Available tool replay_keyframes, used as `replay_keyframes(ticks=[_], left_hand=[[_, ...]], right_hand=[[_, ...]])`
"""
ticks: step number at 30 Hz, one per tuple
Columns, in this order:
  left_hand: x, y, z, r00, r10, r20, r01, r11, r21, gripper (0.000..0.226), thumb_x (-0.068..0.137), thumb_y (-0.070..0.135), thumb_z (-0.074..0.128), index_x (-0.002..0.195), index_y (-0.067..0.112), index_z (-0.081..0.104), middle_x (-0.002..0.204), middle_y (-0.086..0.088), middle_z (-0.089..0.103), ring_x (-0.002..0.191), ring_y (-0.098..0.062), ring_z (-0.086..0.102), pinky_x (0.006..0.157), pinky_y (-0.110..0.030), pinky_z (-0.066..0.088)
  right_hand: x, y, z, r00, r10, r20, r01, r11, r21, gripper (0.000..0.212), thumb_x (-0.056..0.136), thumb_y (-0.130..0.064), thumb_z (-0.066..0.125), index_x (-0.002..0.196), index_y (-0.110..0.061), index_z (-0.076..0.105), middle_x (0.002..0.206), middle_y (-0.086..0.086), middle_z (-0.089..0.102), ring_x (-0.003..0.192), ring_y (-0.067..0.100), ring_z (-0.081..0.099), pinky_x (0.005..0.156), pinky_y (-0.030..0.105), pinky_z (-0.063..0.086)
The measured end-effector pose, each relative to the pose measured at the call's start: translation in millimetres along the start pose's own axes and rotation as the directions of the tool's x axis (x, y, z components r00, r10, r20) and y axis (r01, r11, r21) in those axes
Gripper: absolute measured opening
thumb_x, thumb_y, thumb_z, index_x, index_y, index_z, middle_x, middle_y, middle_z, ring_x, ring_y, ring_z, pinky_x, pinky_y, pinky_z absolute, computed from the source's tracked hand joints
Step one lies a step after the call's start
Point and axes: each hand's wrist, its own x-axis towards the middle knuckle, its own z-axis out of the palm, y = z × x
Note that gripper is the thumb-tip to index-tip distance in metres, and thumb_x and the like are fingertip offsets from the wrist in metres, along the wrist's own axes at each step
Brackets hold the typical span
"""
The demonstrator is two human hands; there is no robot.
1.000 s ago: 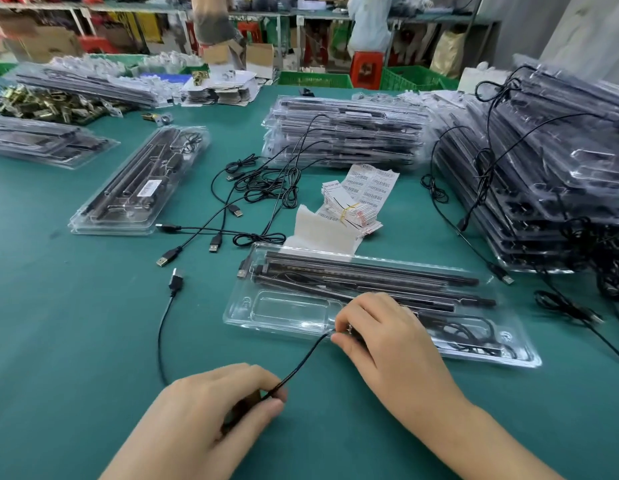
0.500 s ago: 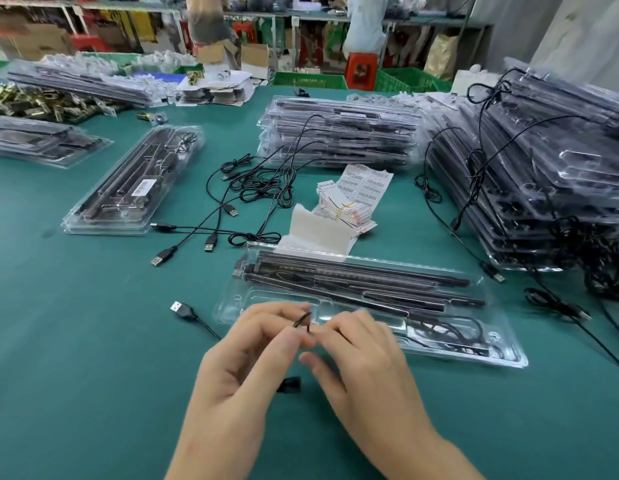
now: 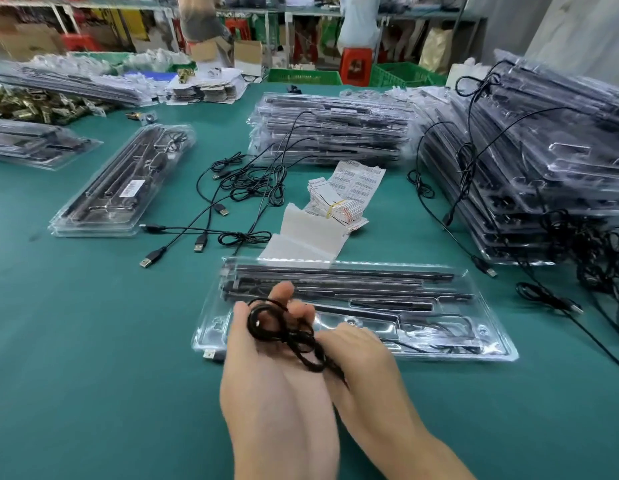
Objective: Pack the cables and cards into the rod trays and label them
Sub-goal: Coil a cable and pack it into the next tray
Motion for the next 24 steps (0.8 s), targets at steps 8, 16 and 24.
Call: replay_keyframes(ticks=[8,16,24], left_hand=[[26,49,-38,0.970,0.189,0.153,-0.240,0.838,0.490,0.032,0.104,0.039,0.051,0.078,0.020,0.048,0.057,0.006,0.031,0.045,-0.013,0.034,0.048,-0.026,0.048],[25,96,-64,0.441,-0.215,0.871,-0.722,-0.662,0.202,0.033,0.096,0.047,0.052,0.110,0.031,0.077,0.107,0.020,0.070,0.098,-0.010,0.068,0.089,-0.026,0.044],[22,73,-68,0.626,-0.224,0.747,-0.643,-0.690,0.332,0.034,0.094,0.051,0.037,0.086,0.041,0.068,0.066,0.023,0.060,0.060,-0.002,0.059,0.053,-0.023,0.050]], right_hand=[[-2,1,-6,0.996,-0.034,0.083,0.029,0.997,0.068,0.021,0.100,-0.040,0.055,0.093,-0.026,0.068,0.076,-0.016,0.063,0.078,0.002,0.051,0.084,0.020,0.035],[-3,2,-1,0.991,-0.132,-0.031,0.129,0.988,-0.083,0.025,0.101,-0.043,0.053,0.091,-0.026,0.070,0.079,-0.019,0.062,0.075,0.004,0.051,0.078,0.026,0.039],[-2,-1,0,0.987,-0.154,-0.052,0.145,0.979,-0.143,0.026,0.101,-0.042,0.050,0.093,-0.029,0.071,0.085,-0.014,0.056,0.076,0.002,0.045,0.072,0.028,0.039]])
